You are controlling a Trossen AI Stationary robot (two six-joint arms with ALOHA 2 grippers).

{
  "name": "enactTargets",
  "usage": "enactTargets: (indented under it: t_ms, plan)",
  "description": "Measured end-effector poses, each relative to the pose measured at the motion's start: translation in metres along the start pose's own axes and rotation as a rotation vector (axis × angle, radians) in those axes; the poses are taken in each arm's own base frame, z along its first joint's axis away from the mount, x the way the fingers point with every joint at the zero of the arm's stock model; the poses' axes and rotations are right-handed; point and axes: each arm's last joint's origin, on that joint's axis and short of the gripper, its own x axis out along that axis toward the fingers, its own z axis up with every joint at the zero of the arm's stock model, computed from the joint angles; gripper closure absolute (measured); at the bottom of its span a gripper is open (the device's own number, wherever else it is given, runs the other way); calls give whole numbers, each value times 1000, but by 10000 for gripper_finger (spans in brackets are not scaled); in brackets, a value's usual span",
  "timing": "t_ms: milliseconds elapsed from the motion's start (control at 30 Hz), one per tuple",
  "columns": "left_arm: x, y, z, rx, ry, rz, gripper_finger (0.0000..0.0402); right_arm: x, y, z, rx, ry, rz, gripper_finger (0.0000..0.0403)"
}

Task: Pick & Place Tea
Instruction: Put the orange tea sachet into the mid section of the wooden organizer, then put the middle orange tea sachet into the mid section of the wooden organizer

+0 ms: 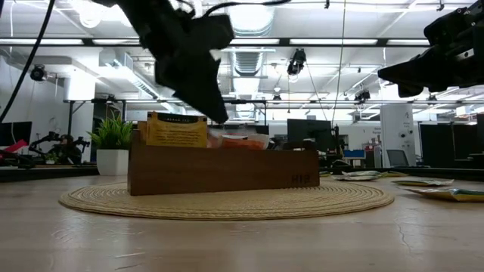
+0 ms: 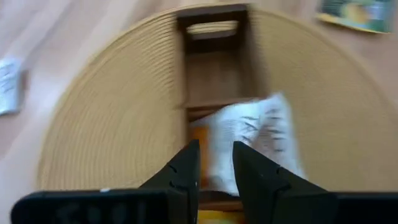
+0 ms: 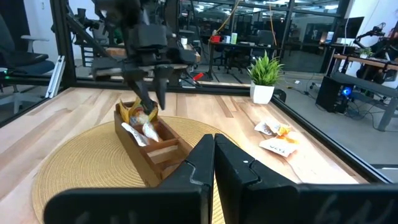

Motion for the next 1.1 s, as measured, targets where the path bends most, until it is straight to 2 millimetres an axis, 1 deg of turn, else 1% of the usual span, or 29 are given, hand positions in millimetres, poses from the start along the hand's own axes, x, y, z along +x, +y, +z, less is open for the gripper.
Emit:
enactTargets:
  t_ms: [100,233,300,400,533,600,700,833,867,1000,1100]
  plan:
    - [-6,-4,9,39,11,-69,313,0,0,0,0,0,0,394]
    - [-14,-8,24,45,-30,-91,313,0,0,0,0,0,0,394]
    - [-17,-7,32,46,-61,-72,313,0,0,0,0,0,0,394]
    - [-21,-1,41,42,-92,33,313,0,0,0,0,0,0,394]
    - [-18,14,44,1,-148,239,313,0,0,0,0,0,0,394]
    - [-16,24,46,-27,-146,312,313,0,0,0,0,0,0,394]
    - [-9,43,51,-126,-140,364,313,0,0,0,0,0,0,394]
    - [-2,68,60,-343,-168,407,313,0,0,0,0,0,0,394]
    - [1,73,61,-374,-168,416,313,0,0,0,0,0,0,394]
    - [6,88,63,-379,-153,448,313,0,0,0,0,-1,0,394]
    - [7,93,66,-421,-168,454,313,0,0,0,0,0,0,394]
